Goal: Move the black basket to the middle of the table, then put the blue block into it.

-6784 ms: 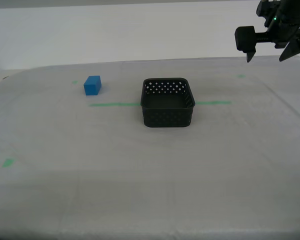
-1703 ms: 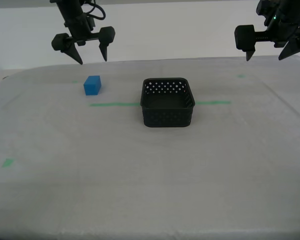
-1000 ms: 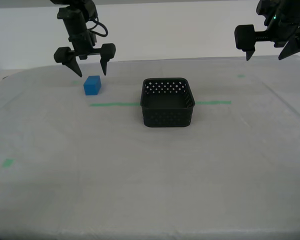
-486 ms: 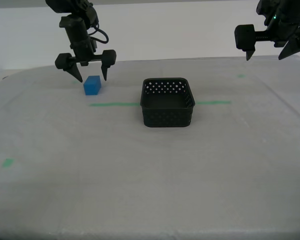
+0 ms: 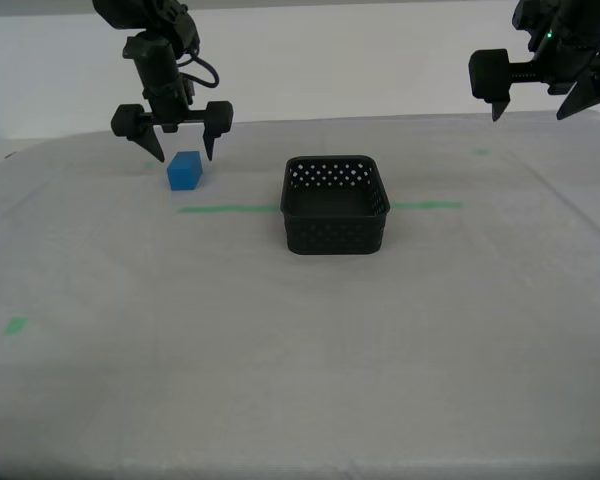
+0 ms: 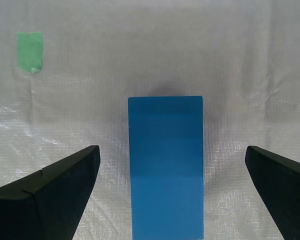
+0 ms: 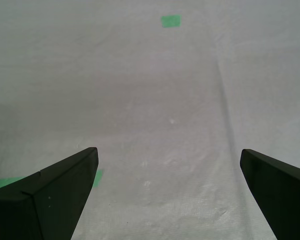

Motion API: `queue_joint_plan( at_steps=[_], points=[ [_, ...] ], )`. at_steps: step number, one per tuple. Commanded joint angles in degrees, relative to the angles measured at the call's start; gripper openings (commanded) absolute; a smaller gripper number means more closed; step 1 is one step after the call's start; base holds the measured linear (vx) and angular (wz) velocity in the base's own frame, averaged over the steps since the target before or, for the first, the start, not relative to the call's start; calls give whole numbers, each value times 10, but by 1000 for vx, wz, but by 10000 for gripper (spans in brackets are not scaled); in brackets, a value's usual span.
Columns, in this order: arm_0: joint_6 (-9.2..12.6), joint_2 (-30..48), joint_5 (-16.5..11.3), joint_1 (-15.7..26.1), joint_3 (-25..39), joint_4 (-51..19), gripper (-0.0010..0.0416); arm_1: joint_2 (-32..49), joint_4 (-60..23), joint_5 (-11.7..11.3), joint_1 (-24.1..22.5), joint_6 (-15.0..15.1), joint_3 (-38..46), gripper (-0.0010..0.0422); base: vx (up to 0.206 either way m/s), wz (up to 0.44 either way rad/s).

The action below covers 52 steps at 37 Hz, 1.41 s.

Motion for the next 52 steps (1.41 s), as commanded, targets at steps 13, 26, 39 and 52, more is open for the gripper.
queue_joint_plan(
  at_steps=[13, 26, 39, 52],
  points=[
    [0, 0, 1, 0, 0, 0, 398, 0, 36, 5, -7, -1, -27, 401, 0, 0],
    [0, 0, 1, 0, 0, 0, 399, 0, 48, 5, -9, -5, -38, 401, 0, 0],
    [0, 0, 1, 0, 0, 0, 399, 0, 56, 5, -11, -12, -48, 400, 0, 0],
    [0, 0, 1, 0, 0, 0, 399, 0, 57, 5, -11, -12, -54, 400, 0, 0]
  ],
)
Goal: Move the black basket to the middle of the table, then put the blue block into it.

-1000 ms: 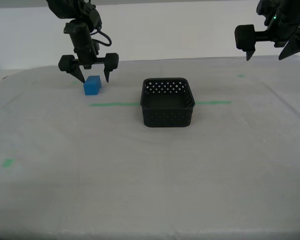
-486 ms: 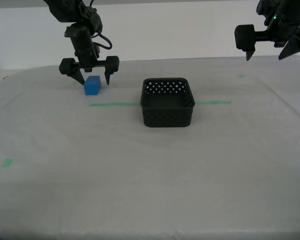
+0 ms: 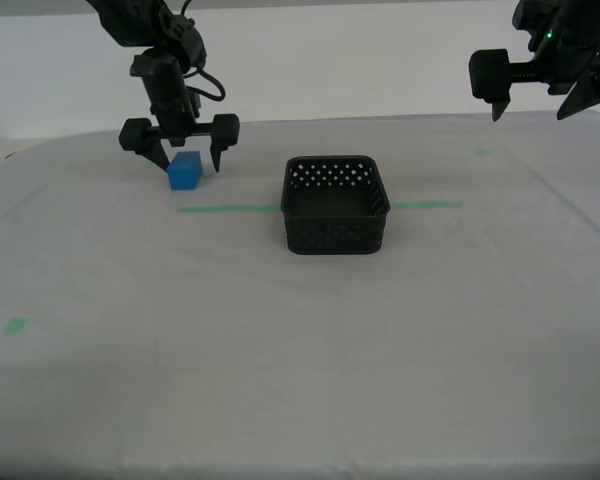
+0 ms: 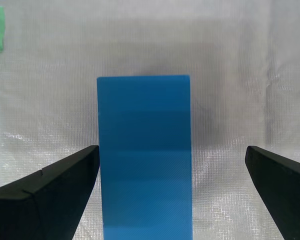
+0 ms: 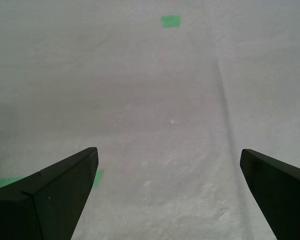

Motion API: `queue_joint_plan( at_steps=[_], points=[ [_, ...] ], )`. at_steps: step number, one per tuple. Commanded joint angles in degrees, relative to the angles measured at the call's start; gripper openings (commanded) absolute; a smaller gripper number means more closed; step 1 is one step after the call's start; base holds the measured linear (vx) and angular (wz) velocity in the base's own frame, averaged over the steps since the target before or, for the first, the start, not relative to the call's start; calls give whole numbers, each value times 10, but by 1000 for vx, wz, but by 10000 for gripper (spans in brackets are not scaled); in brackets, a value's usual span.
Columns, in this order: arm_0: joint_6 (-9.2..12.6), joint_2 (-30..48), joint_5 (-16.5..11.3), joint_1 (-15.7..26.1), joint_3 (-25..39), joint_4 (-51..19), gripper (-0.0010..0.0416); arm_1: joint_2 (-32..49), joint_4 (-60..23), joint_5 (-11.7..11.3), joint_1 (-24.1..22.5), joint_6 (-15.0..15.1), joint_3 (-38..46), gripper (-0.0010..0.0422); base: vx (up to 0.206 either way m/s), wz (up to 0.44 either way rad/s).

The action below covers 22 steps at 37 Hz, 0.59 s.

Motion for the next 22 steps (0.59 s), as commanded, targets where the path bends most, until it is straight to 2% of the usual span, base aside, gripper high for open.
queue_joint_plan(
  at_steps=[1, 22],
  points=[
    [0, 0, 1, 0, 0, 0, 398, 0, 0, 0, 0, -1, -2, 400, 0, 0],
    [0, 0, 1, 0, 0, 0, 398, 0, 1, -6, 0, -1, -2, 400, 0, 0]
  ],
)
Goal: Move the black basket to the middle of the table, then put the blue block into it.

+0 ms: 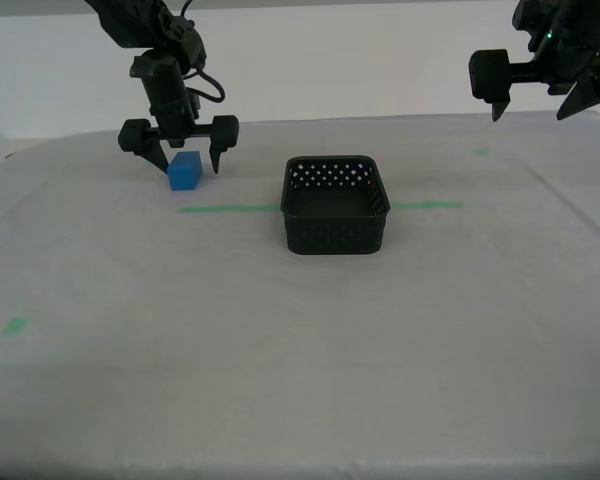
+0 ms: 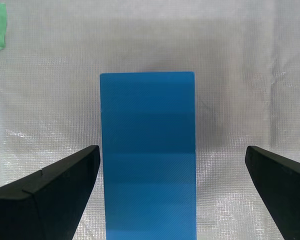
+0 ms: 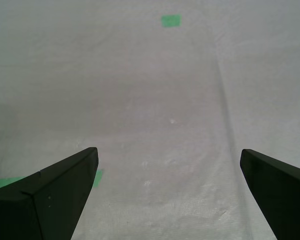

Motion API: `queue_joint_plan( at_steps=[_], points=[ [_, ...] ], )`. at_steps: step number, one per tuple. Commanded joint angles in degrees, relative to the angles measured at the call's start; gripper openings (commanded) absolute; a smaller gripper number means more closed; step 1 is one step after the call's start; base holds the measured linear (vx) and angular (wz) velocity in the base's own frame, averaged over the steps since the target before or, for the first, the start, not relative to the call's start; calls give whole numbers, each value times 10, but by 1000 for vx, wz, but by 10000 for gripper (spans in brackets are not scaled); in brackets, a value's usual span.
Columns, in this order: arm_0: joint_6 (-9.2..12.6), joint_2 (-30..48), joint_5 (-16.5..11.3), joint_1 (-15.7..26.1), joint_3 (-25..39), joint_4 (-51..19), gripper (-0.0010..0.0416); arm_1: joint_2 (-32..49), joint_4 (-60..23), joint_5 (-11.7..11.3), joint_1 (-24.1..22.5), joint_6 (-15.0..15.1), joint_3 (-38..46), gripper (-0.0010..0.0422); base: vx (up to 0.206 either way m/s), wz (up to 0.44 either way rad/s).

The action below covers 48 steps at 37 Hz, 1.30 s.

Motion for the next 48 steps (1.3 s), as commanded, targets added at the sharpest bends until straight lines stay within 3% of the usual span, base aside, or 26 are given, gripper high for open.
queue_joint_plan(
  at_steps=[1, 8, 16, 23, 34, 48],
  points=[
    [0, 0, 1, 0, 0, 0, 399, 0, -1, -3, 0, -1, 0, 398, 0, 0],
    [0, 0, 1, 0, 0, 0, 399, 0, -1, -15, 0, 0, 0, 364, 0, 0],
    [0, 0, 1, 0, 0, 0, 399, 0, 0, -17, 1, 0, 0, 288, 0, 0],
    [0, 0, 1, 0, 0, 0, 399, 0, 2, -17, 1, -2, 0, 189, 0, 0],
    [0, 0, 1, 0, 0, 0, 399, 0, 2, -16, 2, -6, 0, -2, 0, 0],
    [0, 0, 1, 0, 0, 1, 398, -11, -10, -2, 0, -30, 3, 4, 0, 0]
  ],
)
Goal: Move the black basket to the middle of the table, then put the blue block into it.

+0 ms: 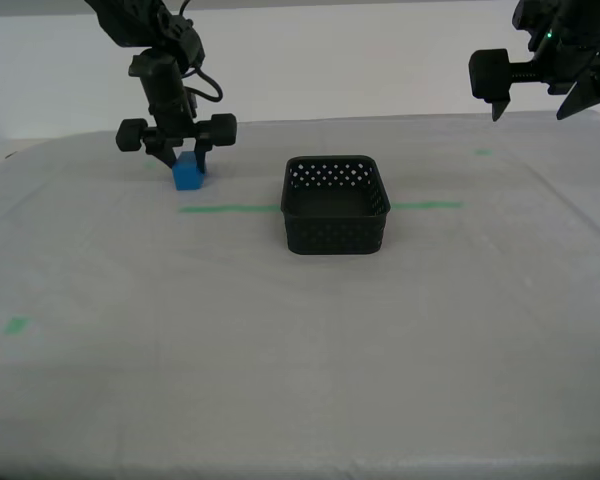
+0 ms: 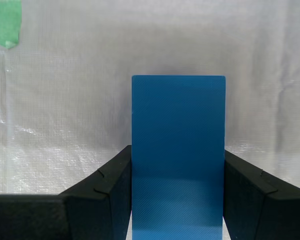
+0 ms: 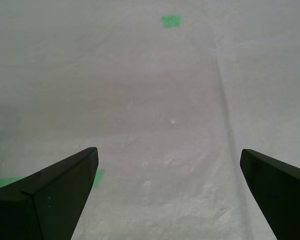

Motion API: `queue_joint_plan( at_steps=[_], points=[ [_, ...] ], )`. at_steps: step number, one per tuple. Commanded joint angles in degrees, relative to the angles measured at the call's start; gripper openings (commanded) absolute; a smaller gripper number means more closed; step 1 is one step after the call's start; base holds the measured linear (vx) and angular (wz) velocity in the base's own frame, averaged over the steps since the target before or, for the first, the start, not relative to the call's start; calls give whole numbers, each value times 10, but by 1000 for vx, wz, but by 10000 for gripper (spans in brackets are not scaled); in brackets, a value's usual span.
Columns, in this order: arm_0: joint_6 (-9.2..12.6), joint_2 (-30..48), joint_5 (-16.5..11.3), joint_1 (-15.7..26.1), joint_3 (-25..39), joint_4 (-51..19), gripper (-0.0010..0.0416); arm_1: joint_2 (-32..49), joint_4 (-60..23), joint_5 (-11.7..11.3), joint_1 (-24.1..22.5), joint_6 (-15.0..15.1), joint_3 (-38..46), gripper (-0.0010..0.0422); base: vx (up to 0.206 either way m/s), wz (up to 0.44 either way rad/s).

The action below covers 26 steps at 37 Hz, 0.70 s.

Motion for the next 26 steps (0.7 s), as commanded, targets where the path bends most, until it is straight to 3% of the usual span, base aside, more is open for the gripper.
queue_joint_plan(
  at_steps=[1, 18, 26],
  points=[
    [0, 0, 1, 0, 0, 0, 399, -11, -13, 3, -2, -9, 1, 4, 0, 0],
    [0, 0, 1, 0, 0, 0, 399, -79, -82, 3, -5, -43, 1, 0, 0, 0],
    [0, 0, 1, 0, 0, 0, 398, -112, -115, -4, -20, -46, 1, 0, 0, 0]
  ],
)
